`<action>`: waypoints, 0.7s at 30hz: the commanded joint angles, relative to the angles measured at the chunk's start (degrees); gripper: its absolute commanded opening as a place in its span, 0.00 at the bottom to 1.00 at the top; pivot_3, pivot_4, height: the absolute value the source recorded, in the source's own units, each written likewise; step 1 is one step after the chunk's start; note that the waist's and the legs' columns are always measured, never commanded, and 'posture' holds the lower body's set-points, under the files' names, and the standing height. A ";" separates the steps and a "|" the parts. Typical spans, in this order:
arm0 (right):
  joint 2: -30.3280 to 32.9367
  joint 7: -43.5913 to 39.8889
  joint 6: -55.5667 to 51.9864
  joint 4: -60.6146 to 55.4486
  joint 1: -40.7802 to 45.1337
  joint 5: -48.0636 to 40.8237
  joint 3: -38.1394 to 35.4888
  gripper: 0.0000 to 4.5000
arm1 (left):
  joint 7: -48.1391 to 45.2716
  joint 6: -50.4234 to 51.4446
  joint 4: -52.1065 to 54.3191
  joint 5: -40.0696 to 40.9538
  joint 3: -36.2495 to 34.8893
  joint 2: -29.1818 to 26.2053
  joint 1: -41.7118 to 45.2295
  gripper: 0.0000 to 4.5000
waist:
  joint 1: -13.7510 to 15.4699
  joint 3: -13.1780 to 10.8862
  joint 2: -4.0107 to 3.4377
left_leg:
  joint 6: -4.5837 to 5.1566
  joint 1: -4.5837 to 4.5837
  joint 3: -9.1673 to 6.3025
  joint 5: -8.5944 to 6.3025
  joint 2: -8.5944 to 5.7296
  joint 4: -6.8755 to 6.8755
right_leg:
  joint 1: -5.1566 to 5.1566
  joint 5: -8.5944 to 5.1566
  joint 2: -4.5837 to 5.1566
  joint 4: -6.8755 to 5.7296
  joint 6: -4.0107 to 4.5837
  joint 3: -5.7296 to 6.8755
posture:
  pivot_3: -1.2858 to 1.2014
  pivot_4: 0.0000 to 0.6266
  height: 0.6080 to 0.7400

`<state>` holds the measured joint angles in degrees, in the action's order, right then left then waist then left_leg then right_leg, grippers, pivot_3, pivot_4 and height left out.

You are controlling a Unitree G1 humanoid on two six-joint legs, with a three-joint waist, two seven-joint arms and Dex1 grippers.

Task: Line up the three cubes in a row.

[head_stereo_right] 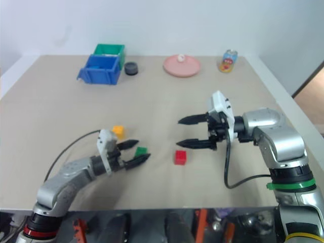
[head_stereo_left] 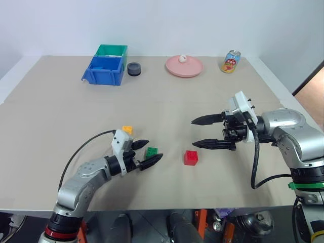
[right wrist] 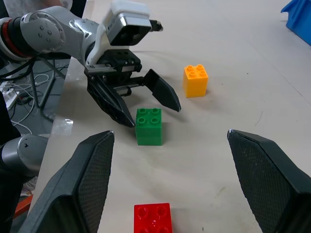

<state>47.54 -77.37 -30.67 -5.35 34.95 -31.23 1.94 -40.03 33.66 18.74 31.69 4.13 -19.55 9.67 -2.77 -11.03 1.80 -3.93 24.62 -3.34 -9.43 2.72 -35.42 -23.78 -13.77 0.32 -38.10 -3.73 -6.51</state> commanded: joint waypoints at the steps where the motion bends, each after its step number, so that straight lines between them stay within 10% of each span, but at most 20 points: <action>1: 0.33 -0.30 0.30 -1.40 1.14 -0.88 -1.35 0.85 | 0.56 -0.41 2.83 2.90 -2.02 1.06 1.27 1.00 | 0.00 0.00 0.00 | 0.00 0.00 0.00 0.00 0.00 0.00 | 0.00 0.00 0.00 0.00 0.00 0.00 | 0.52 0.24 1.00; 21: -0.81 1.36 -0.26 -3.17 1.76 -2.92 -1.91 0.85 | 9.58 -4.92 2.11 2.30 -23.69 -7.83 -5.35 1.00 | 0.03 -0.02 0.01 | 0.00 0.07 0.00 -0.02 0.03 0.04 | -0.08 -0.07 -0.01 0.01 0.02 0.01 | 0.52 0.24 1.00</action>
<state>46.68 -76.07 -31.81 -7.16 35.83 -33.56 1.11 -31.66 30.66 20.30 34.69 -17.50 -27.48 5.07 -2.73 -11.05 1.81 -3.93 24.68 -3.33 -9.45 2.74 -35.38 -23.86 -13.83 0.32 -38.08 -3.71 -6.50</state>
